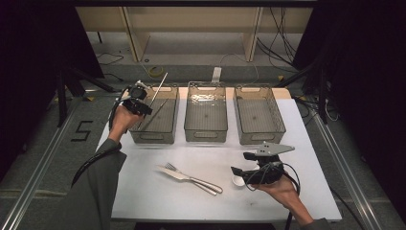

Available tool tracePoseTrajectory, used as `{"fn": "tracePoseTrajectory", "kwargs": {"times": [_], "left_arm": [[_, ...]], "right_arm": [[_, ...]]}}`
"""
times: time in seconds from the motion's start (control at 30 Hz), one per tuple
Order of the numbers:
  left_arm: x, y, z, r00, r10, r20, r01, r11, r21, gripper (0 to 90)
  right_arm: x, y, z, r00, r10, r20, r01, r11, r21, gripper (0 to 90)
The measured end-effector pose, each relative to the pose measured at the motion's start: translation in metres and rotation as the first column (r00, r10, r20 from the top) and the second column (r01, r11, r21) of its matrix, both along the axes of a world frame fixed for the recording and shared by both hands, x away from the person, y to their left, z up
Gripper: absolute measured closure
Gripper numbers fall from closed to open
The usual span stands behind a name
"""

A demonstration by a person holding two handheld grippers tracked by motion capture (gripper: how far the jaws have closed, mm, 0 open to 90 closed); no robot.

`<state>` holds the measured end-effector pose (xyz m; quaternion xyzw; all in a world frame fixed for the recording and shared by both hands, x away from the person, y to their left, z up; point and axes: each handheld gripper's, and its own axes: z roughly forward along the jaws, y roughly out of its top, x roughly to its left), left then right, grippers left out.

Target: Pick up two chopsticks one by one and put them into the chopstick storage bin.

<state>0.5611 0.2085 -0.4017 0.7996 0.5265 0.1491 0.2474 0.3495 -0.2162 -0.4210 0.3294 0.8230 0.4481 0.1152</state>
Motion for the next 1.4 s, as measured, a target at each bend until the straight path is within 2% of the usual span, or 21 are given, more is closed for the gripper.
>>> {"fn": "tracePoseTrajectory", "kwargs": {"times": [0.4, 0.47, 0.57, 0.63, 0.77, 0.93, 1.07, 1.2, 1.27, 1.33, 1.37, 1.4], "left_arm": [[0.0, 0.0, -0.013, 0.9996, 0.007, -0.026, -0.007, 1.0, -0.001, 82.7], [-0.001, -0.001, -0.013, 0.9997, 0.007, -0.025, -0.007, 0.9999, -0.012, 76.8], [-0.001, -0.002, -0.011, 0.9997, 0.014, -0.021, -0.014, 0.9999, -0.008, 71.4], [-0.002, -0.003, -0.007, 0.9996, 0.016, -0.022, -0.016, 0.9998, 0.009, 56.0], [-0.01, -0.004, 0.005, 0.9999, 0.016, 0.005, -0.016, 0.9983, -0.057, 49.3], [-0.027, -0.004, 0.016, 0.9998, 0.002, 0.02, 0.001, 0.9902, -0.14, 39.0], [-0.049, -0.006, 0.02, 0.9975, -0.013, 0.069, 0.026, 0.9805, -0.195, 33.6], [-0.074, -0.008, 0.019, 0.9923, -0.025, 0.121, 0.048, 0.9794, -0.196, 30.2], [-0.086, -0.008, 0.018, 0.9896, -0.03, 0.14, 0.058, 0.9776, -0.202, 28.8], [-0.093, -0.006, 0.018, 0.9887, -0.036, 0.146, 0.063, 0.9808, -0.185, 26.3], [-0.097, -0.005, 0.019, 0.9857, -0.027, 0.166, 0.058, 0.9805, -0.188, 25.6], [-0.102, -0.003, 0.018, 0.9829, -0.02, 0.183, 0.059, 0.9768, -0.206, 25.6]], "right_arm": [[0.0, 0.0, 0.0, 1.0, 0.006, -0.001, -0.006, 1.0, -0.005, 28.3], [0.0, 0.0, 0.0, 1.0, 0.004, -0.002, -0.004, 1.0, -0.003, 28.3], [0.0, -0.001, 0.001, 1.0, 0.002, 0.003, -0.002, 1.0, -0.01, 27.9], [0.001, -0.003, 0.003, 1.0, -0.007, 0.006, 0.007, 1.0, -0.003, 27.9], [0.002, -0.007, 0.005, 0.9998, -0.015, 0.013, 0.015, 1.0, 0.002, 27.9], [0.004, -0.012, 0.007, 0.9997, -0.018, 0.015, 0.018, 1.0, -0.001, 27.8], [0.007, -0.015, 0.012, 0.9999, -0.01, 0.014, 0.011, 1.0, -0.018, 27.3], [0.012, -0.018, 0.018, 0.9995, 0.007, 0.03, -0.005, 0.997, -0.071, 27.2], [0.016, -0.021, 0.02, 0.9996, 0.015, 0.023, -0.013, 0.996, -0.091, 27.2], [0.022, -0.024, 0.022, 0.9997, 0.005, 0.023, -0.002, 0.993, -0.117, 27.2], [0.026, -0.026, 0.022, 0.9999, 0.0, 0.014, 0.002, 0.992, -0.123, 27.2], [0.029, -0.028, 0.023, 1.0, -0.008, 0.005, 0.009, 0.992, -0.125, 27.3]]}}
